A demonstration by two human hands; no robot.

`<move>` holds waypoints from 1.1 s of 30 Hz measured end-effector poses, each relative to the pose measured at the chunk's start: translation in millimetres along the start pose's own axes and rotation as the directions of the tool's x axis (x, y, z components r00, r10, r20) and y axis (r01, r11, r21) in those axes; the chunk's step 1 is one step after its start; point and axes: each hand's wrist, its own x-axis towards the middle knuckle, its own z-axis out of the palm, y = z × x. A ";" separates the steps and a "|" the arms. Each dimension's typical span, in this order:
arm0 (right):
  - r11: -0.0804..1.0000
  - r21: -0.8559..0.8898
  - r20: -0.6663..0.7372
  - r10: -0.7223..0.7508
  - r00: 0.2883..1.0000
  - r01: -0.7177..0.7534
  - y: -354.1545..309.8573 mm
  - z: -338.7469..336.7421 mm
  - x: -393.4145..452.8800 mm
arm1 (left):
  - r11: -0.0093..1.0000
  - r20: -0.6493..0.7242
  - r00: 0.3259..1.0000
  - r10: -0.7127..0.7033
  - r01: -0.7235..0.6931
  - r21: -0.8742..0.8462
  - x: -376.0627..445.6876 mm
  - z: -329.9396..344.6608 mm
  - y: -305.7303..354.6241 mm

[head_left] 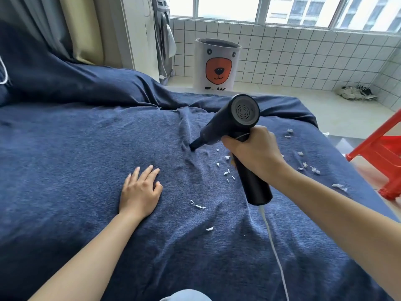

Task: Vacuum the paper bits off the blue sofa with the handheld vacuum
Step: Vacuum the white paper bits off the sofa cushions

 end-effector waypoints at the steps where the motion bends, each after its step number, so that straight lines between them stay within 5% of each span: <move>1: 1.000 0.003 -0.006 0.004 1.000 -0.004 2.0 -1.6 1.9 | 1.000 -0.001 1.000 -0.002 0.002 -0.003 0.0 -0.1 -0.1; 16: 0.999 -0.034 -0.065 0.013 0.998 -0.015 24.3 -28.9 33.0 | 0.997 0.150 0.985 0.081 -0.080 -0.012 51.2 7.6 47.8; 33: 0.999 -0.013 -0.120 0.038 0.992 -0.040 52.8 -9.4 104.1 | 0.997 0.052 0.996 0.070 -0.071 0.026 88.5 24.2 48.5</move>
